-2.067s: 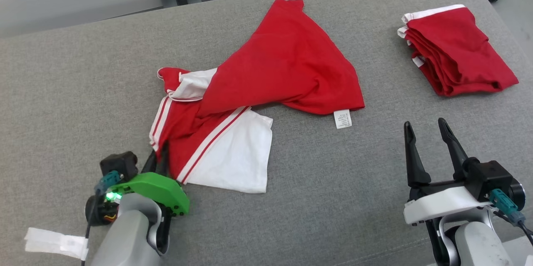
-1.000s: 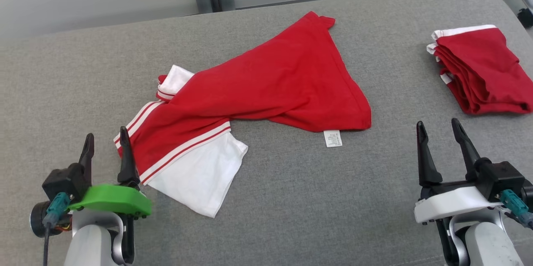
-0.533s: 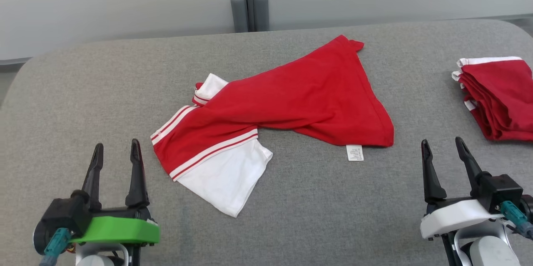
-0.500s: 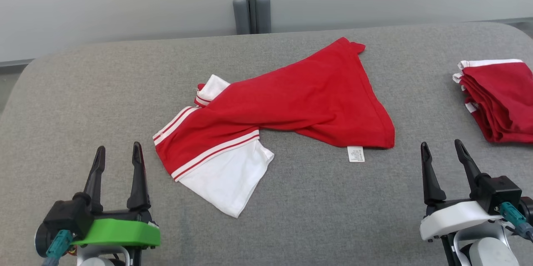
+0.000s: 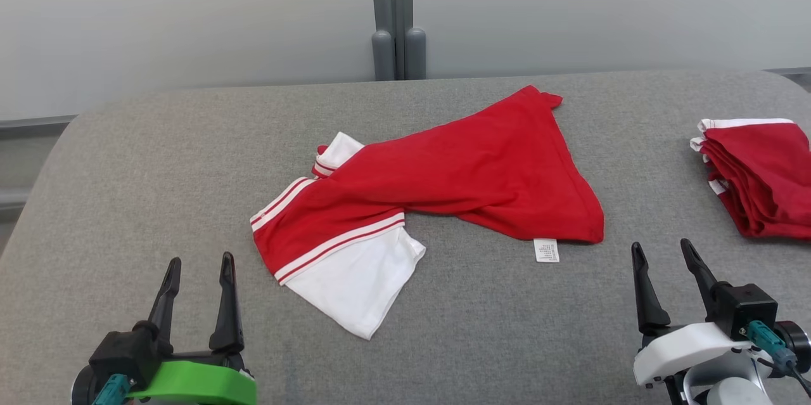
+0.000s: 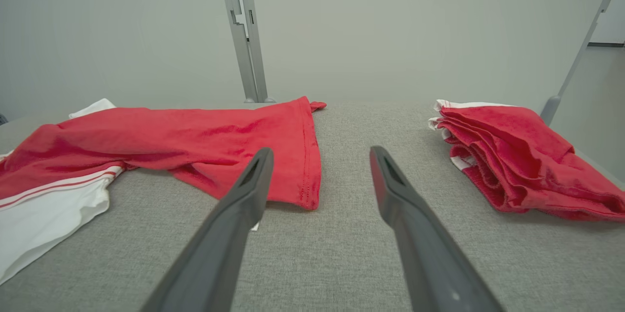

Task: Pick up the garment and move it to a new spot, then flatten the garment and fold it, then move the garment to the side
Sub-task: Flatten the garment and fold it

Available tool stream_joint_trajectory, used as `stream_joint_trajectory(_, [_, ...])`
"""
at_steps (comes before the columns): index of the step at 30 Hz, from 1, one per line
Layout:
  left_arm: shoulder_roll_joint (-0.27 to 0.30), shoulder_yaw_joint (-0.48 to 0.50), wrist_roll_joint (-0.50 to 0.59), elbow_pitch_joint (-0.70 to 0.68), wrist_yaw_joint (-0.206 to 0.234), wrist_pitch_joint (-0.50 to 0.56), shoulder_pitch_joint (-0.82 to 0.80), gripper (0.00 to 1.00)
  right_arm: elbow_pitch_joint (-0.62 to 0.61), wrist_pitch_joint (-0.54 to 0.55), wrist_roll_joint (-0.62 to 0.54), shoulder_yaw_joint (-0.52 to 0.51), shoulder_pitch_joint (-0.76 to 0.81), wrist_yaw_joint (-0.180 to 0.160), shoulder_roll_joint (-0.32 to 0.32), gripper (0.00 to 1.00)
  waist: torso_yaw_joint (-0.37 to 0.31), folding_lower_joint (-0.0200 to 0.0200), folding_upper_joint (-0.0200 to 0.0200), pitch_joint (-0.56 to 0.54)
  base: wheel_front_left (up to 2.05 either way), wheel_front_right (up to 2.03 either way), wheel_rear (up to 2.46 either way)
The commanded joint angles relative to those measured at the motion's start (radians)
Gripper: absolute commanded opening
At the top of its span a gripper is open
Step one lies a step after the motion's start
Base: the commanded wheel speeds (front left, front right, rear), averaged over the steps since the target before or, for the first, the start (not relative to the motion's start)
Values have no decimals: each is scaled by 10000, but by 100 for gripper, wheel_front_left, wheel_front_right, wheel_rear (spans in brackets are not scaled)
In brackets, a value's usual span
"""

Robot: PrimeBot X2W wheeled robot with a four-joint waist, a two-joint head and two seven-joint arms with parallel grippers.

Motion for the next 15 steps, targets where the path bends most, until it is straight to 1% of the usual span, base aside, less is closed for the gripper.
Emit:
stream_joint_trajectory(1, [12, -11, -72, 5, -25, 5, 180, 100, 53, -25, 54, 3, -38, -18, -38, 100, -44, 0, 0, -2, 0, 0, 0])
stream_joint_trajectory(11, [11, 55, -99, 174, -1, 5, 111, 100, 162, -25, 54, 12, -182, -18, -23, 100, -59, 0, 0, 5, 0, 0, 0])
stream_joint_trajectory(15, [11, -176, -313, 528, -12, 5, 165, 100, 353, -10, 92, 87, -312, -20, -121, 100, -54, 0, 0, 43, 0, 0, 0])
